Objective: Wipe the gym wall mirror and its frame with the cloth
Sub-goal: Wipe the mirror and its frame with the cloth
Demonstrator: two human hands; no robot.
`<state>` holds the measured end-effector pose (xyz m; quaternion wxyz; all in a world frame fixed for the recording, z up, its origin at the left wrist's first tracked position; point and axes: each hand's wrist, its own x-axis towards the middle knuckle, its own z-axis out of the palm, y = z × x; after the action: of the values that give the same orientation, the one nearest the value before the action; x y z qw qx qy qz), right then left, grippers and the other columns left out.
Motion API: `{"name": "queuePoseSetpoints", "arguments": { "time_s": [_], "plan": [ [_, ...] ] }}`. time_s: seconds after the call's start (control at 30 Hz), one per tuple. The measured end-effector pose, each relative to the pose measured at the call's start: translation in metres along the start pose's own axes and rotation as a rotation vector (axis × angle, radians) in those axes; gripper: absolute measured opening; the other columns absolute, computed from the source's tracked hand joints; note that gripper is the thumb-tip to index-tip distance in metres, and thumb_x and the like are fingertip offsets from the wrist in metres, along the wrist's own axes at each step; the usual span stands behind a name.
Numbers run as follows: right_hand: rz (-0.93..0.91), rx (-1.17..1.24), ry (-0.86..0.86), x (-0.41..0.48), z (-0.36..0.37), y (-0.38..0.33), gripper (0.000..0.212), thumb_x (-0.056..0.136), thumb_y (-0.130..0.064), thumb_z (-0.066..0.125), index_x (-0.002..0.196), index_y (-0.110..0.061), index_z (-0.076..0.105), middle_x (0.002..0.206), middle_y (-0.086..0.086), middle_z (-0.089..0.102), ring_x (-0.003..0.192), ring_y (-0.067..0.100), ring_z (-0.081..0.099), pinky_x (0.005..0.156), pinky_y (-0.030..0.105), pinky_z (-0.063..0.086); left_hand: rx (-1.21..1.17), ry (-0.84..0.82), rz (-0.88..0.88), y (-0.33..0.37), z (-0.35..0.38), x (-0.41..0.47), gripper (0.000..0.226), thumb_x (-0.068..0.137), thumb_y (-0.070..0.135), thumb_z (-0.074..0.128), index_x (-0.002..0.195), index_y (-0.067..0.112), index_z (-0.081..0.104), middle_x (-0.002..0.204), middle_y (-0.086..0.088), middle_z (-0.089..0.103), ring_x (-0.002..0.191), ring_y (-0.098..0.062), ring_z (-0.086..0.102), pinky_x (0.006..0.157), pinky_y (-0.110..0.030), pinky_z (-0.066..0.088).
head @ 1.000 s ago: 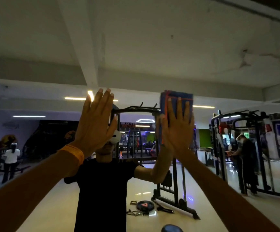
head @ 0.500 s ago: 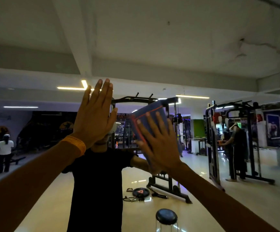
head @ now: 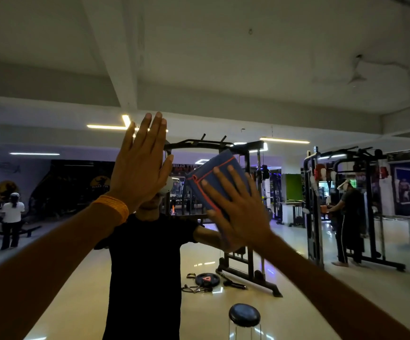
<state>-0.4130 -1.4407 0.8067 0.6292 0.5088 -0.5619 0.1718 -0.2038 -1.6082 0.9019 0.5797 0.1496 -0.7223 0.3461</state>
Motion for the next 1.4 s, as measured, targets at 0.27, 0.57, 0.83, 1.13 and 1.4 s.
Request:
{"name": "queuePoseSetpoints", "arguments": {
  "time_s": [0.27, 0.57, 0.83, 1.13, 1.4],
  "plan": [
    [0.503, 0.011, 0.076, 0.025, 0.001, -0.007, 0.066, 0.107, -0.056, 0.021, 0.165, -0.026, 0.019, 0.173, 0.008, 0.006, 0.159, 0.035, 0.001, 0.126, 0.061, 0.007, -0.003, -0.014, -0.001, 0.000, -0.001, 0.000, 0.075, 0.106, 0.050, 0.016, 0.163, 0.002, 0.014, 0.171, -0.019, 0.011, 0.160, -0.034, 0.006, 0.128, -0.058, 0.011],
    [0.529, -0.020, 0.136, 0.011, -0.002, 0.066, 0.064, 0.108, -0.060, 0.013, 0.163, -0.028, 0.016, 0.171, 0.012, 0.019, 0.158, 0.037, 0.011, 0.120, 0.067, 0.022, -0.007, -0.036, -0.002, -0.003, 0.001, 0.000, 0.077, 0.105, 0.053, 0.015, 0.164, 0.003, 0.013, 0.172, -0.018, 0.010, 0.160, -0.034, 0.005, 0.129, -0.054, 0.006],
    [-0.012, 0.122, -0.070, -0.057, 0.000, -0.058, 0.058, 0.108, -0.054, 0.030, 0.161, -0.030, 0.032, 0.172, 0.003, 0.017, 0.160, 0.031, 0.009, 0.126, 0.061, 0.007, -0.131, -0.025, 0.025, 0.018, 0.001, -0.051, 0.073, 0.104, 0.044, 0.027, 0.162, 0.001, 0.022, 0.170, -0.020, 0.015, 0.159, -0.033, 0.009, 0.129, -0.052, 0.005],
    [0.798, -0.006, 0.165, -0.030, 0.010, -0.002, 0.066, 0.107, -0.061, 0.013, 0.163, -0.027, 0.021, 0.171, 0.009, 0.019, 0.158, 0.035, 0.013, 0.124, 0.063, 0.016, -0.125, -0.011, 0.056, 0.020, 0.003, -0.091, 0.069, 0.106, 0.043, 0.027, 0.158, -0.002, 0.030, 0.167, -0.024, 0.025, 0.157, -0.039, 0.018, 0.125, -0.062, 0.019],
    [0.475, 0.030, 0.050, -0.052, -0.007, 0.044, 0.064, 0.107, -0.063, 0.020, 0.161, -0.029, 0.025, 0.169, 0.013, 0.023, 0.156, 0.039, 0.020, 0.118, 0.069, 0.026, -0.133, 0.008, 0.057, 0.020, 0.004, -0.093, 0.070, 0.105, 0.041, 0.035, 0.161, 0.000, 0.023, 0.168, -0.023, 0.020, 0.158, -0.038, 0.015, 0.128, -0.058, 0.012]
  ]
}}
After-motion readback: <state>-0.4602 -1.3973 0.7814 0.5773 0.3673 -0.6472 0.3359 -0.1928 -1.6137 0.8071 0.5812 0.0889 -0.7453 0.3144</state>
